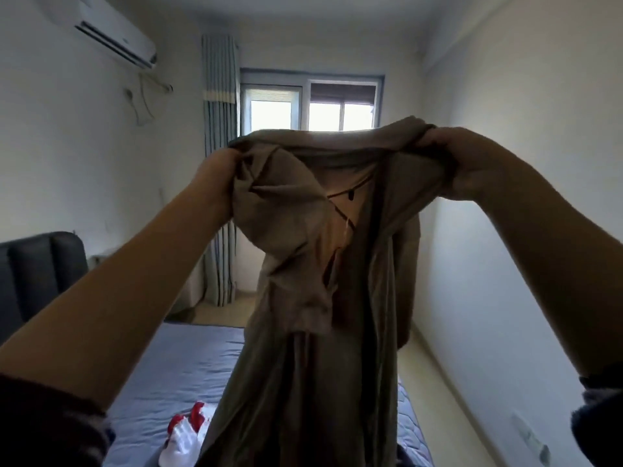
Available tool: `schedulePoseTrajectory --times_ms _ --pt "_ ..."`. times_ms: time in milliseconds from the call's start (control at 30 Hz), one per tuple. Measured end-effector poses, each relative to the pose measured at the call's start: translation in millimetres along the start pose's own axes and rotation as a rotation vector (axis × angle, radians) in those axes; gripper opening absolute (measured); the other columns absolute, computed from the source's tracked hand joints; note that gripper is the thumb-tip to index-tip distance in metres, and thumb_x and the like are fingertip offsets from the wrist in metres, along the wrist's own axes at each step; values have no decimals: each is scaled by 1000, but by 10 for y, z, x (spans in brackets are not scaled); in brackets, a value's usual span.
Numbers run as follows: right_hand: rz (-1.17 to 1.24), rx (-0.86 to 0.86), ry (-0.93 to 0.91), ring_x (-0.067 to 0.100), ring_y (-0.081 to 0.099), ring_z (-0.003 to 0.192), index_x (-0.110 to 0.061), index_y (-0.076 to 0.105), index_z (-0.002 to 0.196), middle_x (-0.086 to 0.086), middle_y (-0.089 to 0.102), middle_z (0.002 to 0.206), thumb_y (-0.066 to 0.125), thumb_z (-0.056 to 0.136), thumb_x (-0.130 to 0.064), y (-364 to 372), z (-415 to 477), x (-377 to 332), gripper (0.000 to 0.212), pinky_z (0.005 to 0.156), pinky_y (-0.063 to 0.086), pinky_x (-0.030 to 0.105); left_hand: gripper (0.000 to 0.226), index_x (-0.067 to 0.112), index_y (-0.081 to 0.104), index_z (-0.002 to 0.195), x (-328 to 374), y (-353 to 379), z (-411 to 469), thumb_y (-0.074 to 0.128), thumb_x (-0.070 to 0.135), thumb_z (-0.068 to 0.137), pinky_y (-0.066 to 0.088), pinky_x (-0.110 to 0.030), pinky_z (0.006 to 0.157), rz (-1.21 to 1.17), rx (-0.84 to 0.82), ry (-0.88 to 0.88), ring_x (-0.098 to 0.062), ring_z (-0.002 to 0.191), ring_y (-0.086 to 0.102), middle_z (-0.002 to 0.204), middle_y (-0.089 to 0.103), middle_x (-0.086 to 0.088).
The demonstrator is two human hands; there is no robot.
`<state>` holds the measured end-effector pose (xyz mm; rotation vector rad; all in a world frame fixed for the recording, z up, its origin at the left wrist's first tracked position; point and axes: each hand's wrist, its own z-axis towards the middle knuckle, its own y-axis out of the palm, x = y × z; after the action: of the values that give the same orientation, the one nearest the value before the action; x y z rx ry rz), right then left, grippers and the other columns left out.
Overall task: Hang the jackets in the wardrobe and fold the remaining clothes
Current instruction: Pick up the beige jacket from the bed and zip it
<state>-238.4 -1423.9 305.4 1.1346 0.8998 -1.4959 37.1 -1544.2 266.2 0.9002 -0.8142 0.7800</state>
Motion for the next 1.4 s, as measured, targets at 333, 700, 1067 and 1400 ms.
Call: schedulePoseTrajectory --times_ms 333,700,1067,1400 --pt "25 192 168 12 61 51 -8 55 81 7 56 68 45 93 3 280 933 1188 20 46 52 19 18 8 61 86 -899 -20 826 47 10 96 56 -29 69 119 135 -207 -22 75 61 79 62 -10" --pt "40 342 737 28 59 79 -3 48 127 24 57 113 38 93 5 413 1480 4717 36 58 50 30 21 7 59 100 -4301 -1002 1094 42 17 94 49 -34 75 272 232 -857 -28 82 59 97 60 -16" --pt "-3 151 1196 19 54 111 -23 26 148 7 51 127 57 89 -6 285 -259 7791 69 91 47 35 26 19 46 118 -6756 -2206 -774 42 10 95 42 -33 78 430 364 -1274 -20 92 54 106 48 -3" --pt "-160 -10 1546 14 60 72 -10 58 86 10 64 94 54 93 -13 597 -1541 8634 9 58 44 25 36 10 52 117 -7226 -2989 -2661 63 16 83 42 -37 88 1214 331 -1329 -33 109 53 124 49 -13"
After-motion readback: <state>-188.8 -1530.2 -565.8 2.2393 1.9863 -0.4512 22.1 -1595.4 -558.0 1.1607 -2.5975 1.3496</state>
